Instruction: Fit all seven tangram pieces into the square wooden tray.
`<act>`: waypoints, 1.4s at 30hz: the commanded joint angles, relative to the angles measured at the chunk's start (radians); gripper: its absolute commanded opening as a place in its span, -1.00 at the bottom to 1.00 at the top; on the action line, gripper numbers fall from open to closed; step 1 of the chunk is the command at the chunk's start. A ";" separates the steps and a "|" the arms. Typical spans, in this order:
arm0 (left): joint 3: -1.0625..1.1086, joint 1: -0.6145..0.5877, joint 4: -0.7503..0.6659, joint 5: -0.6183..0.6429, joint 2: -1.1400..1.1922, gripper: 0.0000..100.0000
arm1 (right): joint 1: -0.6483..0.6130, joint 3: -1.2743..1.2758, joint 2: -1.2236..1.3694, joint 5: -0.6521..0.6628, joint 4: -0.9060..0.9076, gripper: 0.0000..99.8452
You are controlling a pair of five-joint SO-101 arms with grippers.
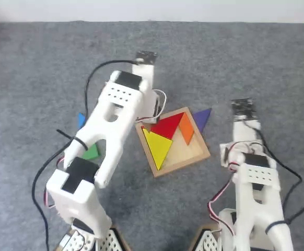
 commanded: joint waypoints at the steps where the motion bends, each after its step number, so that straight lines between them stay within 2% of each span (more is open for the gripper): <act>1: -0.005 0.104 -0.021 0.170 -0.015 -0.93 | 0.035 -0.046 -0.028 -0.041 -0.038 -0.39; 6: -0.005 0.229 -0.075 0.219 0.034 -0.97 | 0.035 -0.041 -0.027 -0.043 -0.051 -0.39; 9: -0.007 0.252 -0.126 0.281 0.081 -0.97 | 0.035 -0.041 -0.027 -0.043 -0.051 -0.39; 12: -0.007 0.250 -0.183 0.284 0.121 -0.95 | 0.033 -0.041 -0.027 -0.043 -0.051 -0.39; 19: -0.036 0.252 -0.215 0.284 0.198 -0.67 | 0.033 -0.041 -0.027 -0.041 -0.051 -0.39; 42: -0.153 0.227 -0.199 0.345 0.216 -0.67 | 0.002 -0.040 -0.027 -0.035 -0.044 -0.39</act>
